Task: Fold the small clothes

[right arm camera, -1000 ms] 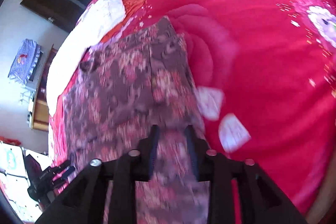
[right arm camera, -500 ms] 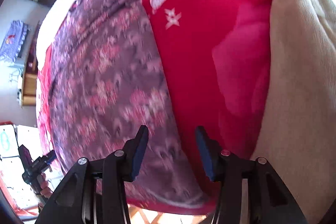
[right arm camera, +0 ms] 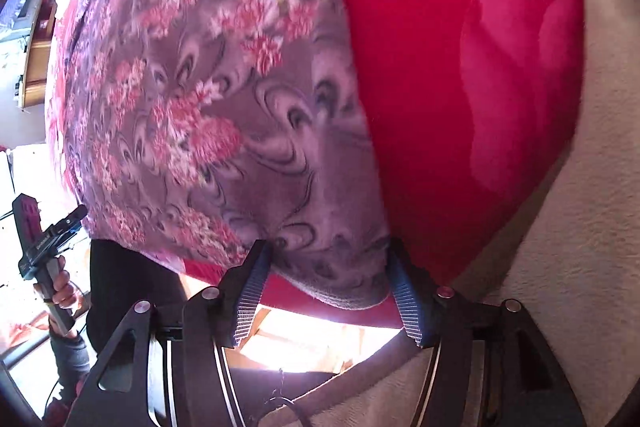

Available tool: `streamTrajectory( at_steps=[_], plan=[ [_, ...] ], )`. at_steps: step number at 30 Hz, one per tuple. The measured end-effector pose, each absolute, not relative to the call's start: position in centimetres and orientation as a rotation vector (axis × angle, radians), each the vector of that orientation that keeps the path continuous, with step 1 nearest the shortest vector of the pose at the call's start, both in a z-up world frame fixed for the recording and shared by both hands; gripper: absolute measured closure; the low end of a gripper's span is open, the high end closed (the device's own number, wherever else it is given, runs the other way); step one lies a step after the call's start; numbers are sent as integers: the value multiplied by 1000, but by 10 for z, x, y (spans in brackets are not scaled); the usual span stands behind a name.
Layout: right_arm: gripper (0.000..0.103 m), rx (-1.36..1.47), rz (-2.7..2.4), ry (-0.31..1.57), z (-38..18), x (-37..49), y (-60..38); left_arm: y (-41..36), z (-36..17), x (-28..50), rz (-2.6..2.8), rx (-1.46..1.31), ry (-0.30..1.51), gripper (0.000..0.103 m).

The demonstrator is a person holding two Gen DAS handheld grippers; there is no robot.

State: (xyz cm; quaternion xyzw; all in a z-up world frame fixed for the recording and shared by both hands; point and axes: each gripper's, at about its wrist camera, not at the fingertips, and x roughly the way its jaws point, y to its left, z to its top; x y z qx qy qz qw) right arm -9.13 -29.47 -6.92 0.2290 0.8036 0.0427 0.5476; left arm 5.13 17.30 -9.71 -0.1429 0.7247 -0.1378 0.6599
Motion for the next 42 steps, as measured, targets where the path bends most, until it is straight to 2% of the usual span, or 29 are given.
streamTrajectory(
  at_steps=[1, 2, 3, 4, 5, 8, 16, 22, 33, 42],
  plan=[
    [46, 540, 121, 1905, -69, -92, -294, 170, -98, 50, -316, -304, 1631, 48],
    [52, 540, 140, 1901, -68, -93, -293, 168, -97, 48, -318, -286, 1618, 60],
    [73, 541, 158, 1892, -67, -92, -291, 167, -97, 47, -336, -277, 1617, 79],
    [92, 542, 178, 1881, -64, -92, -289, 165, -98, 46, -354, -283, 1626, 86],
    [92, 544, 196, 1866, -60, -91, -287, 165, -98, 45, -364, -302, 1630, 92],
    [93, 530, 234, 1778, -40, -88, -282, 170, -89, 44, -395, -363, 1591, 96],
    [93, 749, 308, 1413, 16, -74, -306, 182, -51, 57, -488, -582, 1417, 97],
    [93, 850, 272, 1237, 27, -63, -318, 186, -36, 74, -480, -682, 1309, 97],
    [93, 940, 186, 1109, 32, -8, -343, 178, -23, 138, -385, -788, 1189, 97],
    [93, 1020, 103, 1024, 22, 78, -364, 163, -32, 229, -302, -857, 1151, 97]
  ],
)
